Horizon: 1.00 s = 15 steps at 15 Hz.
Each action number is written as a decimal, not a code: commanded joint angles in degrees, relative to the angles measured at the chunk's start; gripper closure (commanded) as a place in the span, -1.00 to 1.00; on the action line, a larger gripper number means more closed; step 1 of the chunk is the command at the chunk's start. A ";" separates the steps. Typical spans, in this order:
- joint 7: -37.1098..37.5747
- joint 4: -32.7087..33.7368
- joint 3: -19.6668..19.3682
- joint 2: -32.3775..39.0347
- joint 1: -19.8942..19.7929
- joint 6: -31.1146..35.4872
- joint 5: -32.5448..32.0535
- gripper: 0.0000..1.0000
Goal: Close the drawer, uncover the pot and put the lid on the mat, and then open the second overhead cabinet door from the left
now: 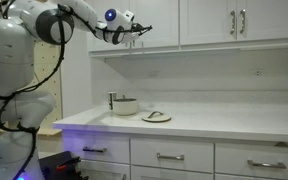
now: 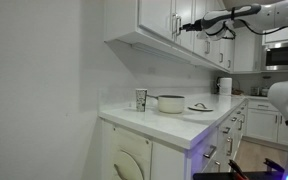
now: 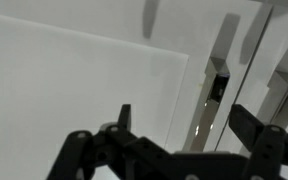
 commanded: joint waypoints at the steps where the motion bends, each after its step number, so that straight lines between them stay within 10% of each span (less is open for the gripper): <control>1: 2.56 3.25 -3.39 0.27 4.47 -0.53 -2.29 -1.00; 5: 3.30 5.31 -6.42 0.69 7.92 -0.12 -3.08 -1.00; 6: 3.28 5.66 -7.04 0.65 8.66 -0.06 -3.24 -0.50; 15: 7.80 10.15 -11.48 4.78 12.45 -3.29 -2.78 0.75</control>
